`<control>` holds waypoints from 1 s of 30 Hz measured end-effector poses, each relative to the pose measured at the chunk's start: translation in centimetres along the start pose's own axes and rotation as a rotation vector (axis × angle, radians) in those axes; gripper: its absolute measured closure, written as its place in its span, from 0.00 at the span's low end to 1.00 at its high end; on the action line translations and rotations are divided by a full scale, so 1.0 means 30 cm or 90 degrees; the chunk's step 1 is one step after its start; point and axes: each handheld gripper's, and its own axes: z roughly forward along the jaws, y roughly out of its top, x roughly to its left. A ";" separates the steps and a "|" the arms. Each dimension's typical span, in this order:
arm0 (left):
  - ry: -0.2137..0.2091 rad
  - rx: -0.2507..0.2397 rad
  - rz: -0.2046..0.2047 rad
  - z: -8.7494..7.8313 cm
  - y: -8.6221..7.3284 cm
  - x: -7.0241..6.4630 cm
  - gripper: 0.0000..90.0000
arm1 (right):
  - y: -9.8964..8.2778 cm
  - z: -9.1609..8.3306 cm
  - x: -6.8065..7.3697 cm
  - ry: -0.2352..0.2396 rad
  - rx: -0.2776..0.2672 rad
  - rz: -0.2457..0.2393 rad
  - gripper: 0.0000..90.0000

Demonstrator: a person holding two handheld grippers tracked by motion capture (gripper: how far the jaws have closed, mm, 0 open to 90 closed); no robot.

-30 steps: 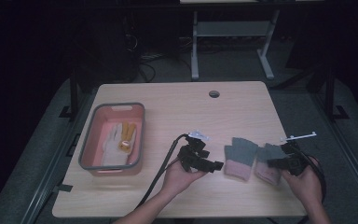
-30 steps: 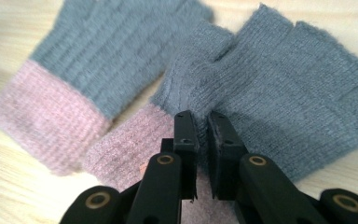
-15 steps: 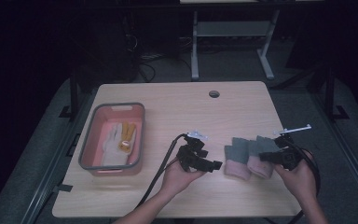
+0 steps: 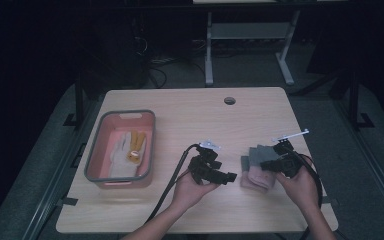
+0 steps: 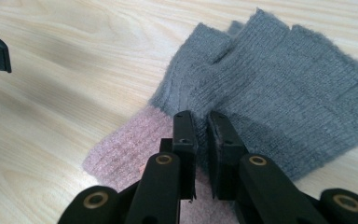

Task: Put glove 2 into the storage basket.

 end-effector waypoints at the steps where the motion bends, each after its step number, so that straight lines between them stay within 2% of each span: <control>1: -0.001 -0.001 -0.003 0.001 0.000 0.001 0.30 | 0.003 0.009 0.006 -0.002 0.004 -0.002 0.92; 10: 0.001 0.006 -0.006 0.009 -0.006 0.006 0.30 | 0.007 0.059 0.021 -0.001 0.019 0.007 0.91; 16: -0.006 0.010 -0.014 0.024 -0.005 0.007 0.31 | 0.000 0.068 0.013 0.001 0.015 0.010 0.84; 22: -0.014 0.011 -0.028 0.039 0.006 0.011 0.31 | -0.004 0.040 -0.002 0.013 -0.007 0.025 0.80; 28: -0.027 0.003 -0.058 0.058 0.028 0.021 0.31 | -0.017 0.015 -0.033 0.022 -0.025 0.045 0.73; 30: -0.028 0.007 -0.058 0.068 0.037 0.019 0.33 | -0.022 0.008 -0.046 0.024 -0.031 0.052 0.69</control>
